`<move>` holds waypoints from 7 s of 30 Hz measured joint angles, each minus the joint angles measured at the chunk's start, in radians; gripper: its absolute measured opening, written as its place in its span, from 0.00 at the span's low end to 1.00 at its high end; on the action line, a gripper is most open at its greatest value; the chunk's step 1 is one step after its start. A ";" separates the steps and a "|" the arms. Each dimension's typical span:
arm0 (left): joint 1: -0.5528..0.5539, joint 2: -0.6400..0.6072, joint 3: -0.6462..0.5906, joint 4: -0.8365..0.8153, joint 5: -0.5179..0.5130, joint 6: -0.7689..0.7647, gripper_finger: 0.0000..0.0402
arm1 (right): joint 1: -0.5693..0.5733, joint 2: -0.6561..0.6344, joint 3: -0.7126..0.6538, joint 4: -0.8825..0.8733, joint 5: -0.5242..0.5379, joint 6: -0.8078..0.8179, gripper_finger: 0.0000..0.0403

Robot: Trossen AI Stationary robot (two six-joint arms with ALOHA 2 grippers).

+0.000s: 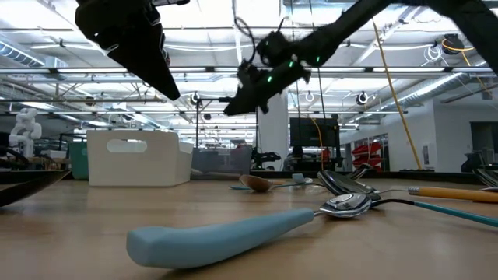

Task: Sort silverware by color (type)
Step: Put the top light blue spoon into the white bin

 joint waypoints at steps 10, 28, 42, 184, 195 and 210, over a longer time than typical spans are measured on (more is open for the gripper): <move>0.000 0.000 0.000 0.003 0.000 -0.054 0.28 | 0.124 -0.293 -0.006 -0.508 0.152 -0.160 0.20; 0.026 0.000 0.000 0.146 -0.053 0.000 0.28 | 0.502 -0.793 -0.662 -0.355 0.353 0.101 0.20; 0.141 0.000 0.000 0.215 -0.129 -0.018 0.28 | 0.700 -0.824 -0.867 -0.274 0.641 0.272 0.20; 0.507 0.800 0.852 -0.071 0.349 -0.076 0.06 | 0.851 -0.996 -0.868 -0.734 0.819 0.392 0.20; 0.487 0.813 0.944 -0.169 0.267 -0.041 0.04 | 0.851 -0.996 -0.868 -0.734 0.818 0.387 0.20; 0.448 0.806 1.183 -0.722 -0.017 -0.144 0.04 | 0.866 -0.996 -0.868 -0.739 0.812 0.445 0.20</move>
